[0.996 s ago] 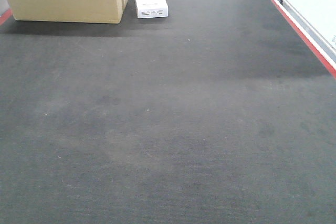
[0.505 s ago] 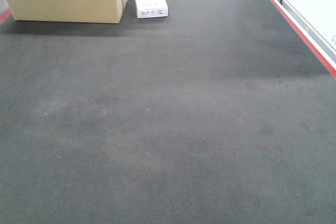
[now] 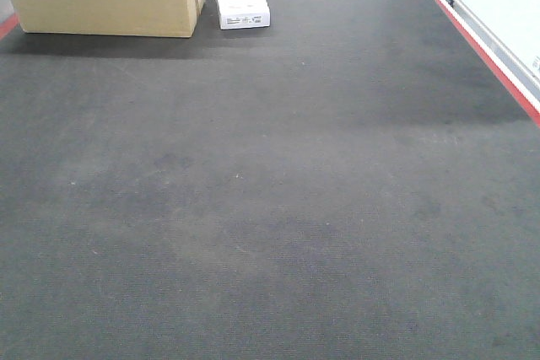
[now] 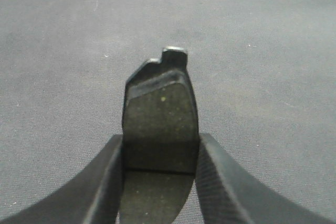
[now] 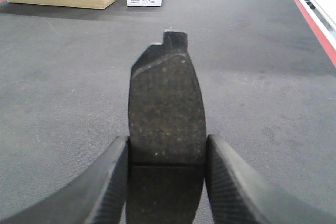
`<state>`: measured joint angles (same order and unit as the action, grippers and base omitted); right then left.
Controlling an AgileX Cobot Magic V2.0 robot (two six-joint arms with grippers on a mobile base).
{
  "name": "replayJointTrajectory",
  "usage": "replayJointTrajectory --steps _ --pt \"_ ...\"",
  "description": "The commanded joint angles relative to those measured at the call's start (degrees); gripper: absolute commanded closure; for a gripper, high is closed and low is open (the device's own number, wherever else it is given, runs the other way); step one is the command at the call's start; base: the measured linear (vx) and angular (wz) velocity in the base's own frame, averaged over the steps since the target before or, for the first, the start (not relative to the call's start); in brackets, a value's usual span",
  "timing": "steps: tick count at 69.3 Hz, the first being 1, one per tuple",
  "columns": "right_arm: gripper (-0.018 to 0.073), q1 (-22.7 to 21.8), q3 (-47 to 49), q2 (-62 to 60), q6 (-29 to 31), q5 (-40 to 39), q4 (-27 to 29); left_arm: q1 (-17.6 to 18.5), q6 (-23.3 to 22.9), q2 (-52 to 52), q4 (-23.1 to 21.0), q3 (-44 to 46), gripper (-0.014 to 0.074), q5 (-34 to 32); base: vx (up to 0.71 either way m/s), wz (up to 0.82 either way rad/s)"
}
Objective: Move and align brake pads A on conveyor
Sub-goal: 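Lower the left gripper's brake pad onto the belt and release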
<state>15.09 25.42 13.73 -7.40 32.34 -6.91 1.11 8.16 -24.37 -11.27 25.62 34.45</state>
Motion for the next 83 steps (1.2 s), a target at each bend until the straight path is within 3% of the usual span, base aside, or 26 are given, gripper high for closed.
replayJointTrajectory --steps 1,11,17,23,47,83 --pt "0.0569 -0.25 1.73 0.5 0.25 -5.64 -0.78 0.05 -0.22 -0.17 -1.02 1.68 0.0603 -5.39 0.0 0.0" --pt "0.0569 -0.25 1.73 0.5 0.25 -5.64 -0.78 0.05 -4.47 -1.03 -0.61 2.35 0.06 -5.55 0.0 0.0" --pt "0.0569 -0.25 1.73 0.5 0.25 -5.64 -0.78 0.05 -9.32 -4.56 2.38 5.24 0.0598 -4.74 0.0 0.0" --pt "0.0569 -0.25 1.73 0.5 0.25 -5.64 -0.78 0.05 -11.08 -10.8 5.38 9.99 0.0594 -3.29 0.0 0.0" --pt "0.0569 -0.25 1.73 0.5 0.25 -5.64 -0.78 0.05 -11.13 -39.08 5.08 24.45 0.0575 2.22 0.0 0.0" --pt "0.0569 -0.25 1.73 0.5 0.25 -5.64 -0.78 0.05 -10.61 -68.94 5.14 30.5 0.0491 -0.07 0.0 0.0"
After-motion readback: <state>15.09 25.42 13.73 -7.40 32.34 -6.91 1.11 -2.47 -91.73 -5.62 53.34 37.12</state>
